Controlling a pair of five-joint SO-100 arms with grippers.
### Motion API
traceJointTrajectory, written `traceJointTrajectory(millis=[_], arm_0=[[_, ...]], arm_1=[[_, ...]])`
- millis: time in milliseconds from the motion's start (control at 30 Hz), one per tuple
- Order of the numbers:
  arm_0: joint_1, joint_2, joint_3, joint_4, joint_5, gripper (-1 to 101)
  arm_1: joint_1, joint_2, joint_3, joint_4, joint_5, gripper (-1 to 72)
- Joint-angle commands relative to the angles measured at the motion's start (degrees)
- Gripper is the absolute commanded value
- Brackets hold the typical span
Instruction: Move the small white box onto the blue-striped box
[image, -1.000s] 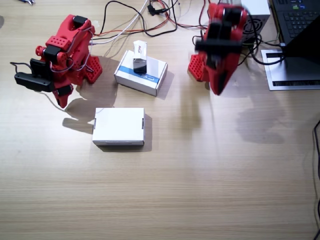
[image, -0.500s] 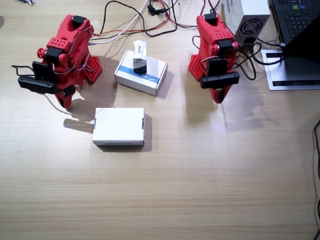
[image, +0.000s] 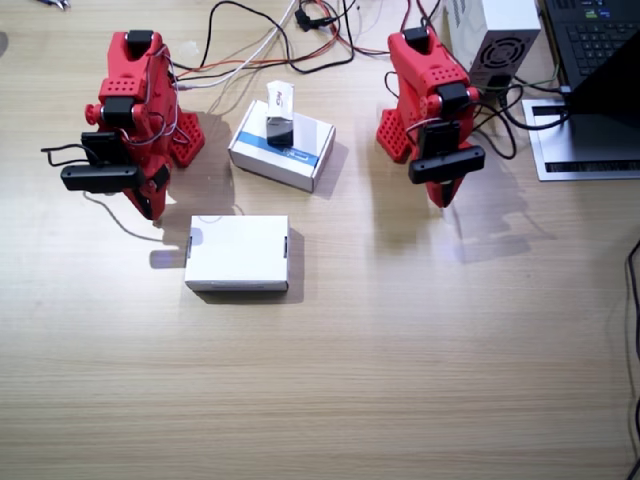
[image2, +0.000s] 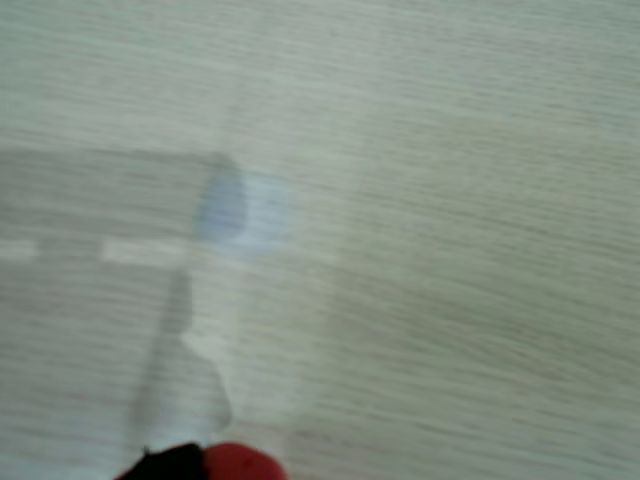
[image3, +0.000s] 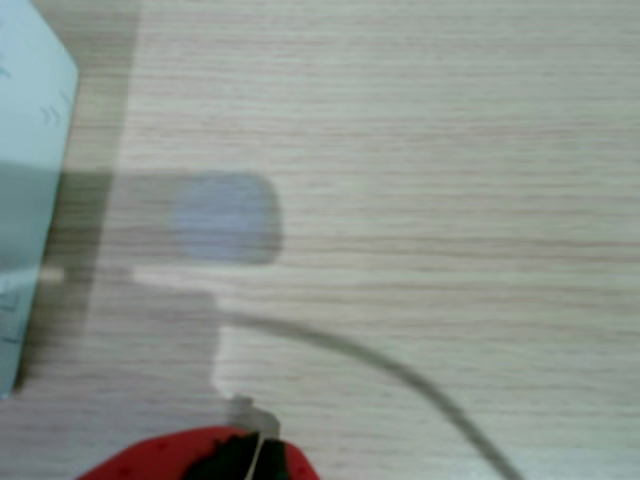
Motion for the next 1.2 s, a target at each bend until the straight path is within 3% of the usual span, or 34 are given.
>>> traceJointTrajectory(millis=[0, 1167], arm_0=[[-1.8, 1.9, -1.1, -0.8, -0.7, 0], [-1.8, 1.5, -1.1, -0.8, -2.4, 0]], arm_1=[[0.4, 1.5, -0.6, 0.2, -1.5, 0.2], [1.8, 1.5, -0.6, 0.3, -2.7, 0.2]])
